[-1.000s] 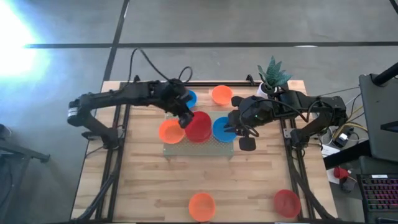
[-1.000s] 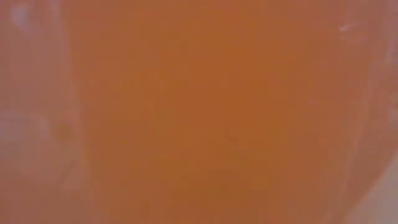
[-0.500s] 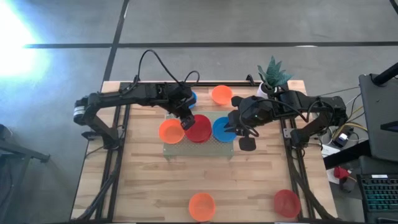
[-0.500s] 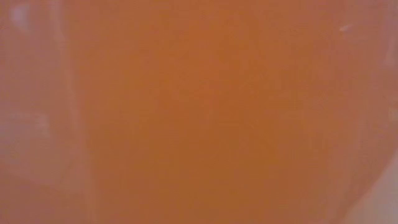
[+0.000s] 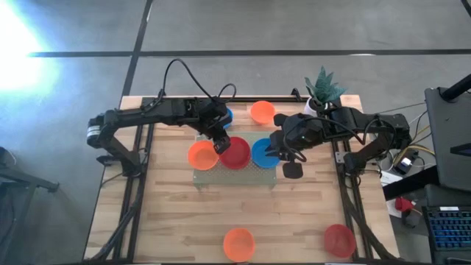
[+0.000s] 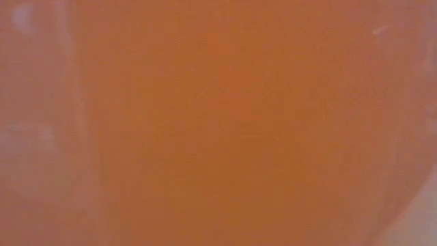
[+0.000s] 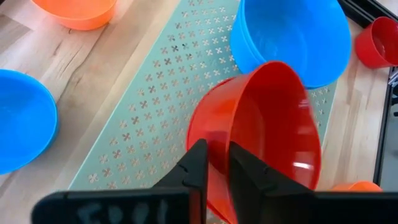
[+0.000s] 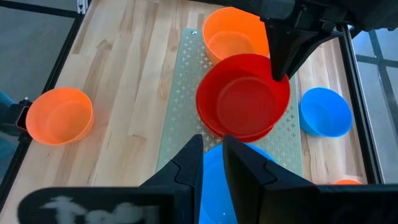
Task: Pick & Place Mini bowls
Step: Stack the left red bowl on top of the other red bowl on the shelf
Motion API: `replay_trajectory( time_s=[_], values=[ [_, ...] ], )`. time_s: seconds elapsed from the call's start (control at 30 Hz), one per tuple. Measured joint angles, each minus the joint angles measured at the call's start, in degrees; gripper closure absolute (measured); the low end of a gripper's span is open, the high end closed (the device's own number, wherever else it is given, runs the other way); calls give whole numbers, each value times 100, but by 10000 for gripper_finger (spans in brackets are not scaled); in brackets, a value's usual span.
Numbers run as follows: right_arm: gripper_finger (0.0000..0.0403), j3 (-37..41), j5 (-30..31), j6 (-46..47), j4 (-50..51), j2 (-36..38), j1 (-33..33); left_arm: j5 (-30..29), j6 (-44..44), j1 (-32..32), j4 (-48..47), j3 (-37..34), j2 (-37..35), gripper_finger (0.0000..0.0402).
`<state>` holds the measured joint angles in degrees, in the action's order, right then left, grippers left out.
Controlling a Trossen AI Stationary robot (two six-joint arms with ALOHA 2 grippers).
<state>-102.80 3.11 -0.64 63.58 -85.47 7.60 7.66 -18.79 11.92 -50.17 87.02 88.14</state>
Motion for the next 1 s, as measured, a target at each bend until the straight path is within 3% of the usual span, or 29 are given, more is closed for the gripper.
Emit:
replay_trajectory(
  time_s=[0.3,0.7,1.0],
  values=[
    [346,0,0,-85,-1,0,0,1,-1,9,-25,85,-3,310],
    [346,0,0,-38,-1,0,0,29,983,-32,3,499,-33,307],
    [346,0,0,-39,-1,0,0,-288,1161,-50,-6,459,93,365]
  ],
)
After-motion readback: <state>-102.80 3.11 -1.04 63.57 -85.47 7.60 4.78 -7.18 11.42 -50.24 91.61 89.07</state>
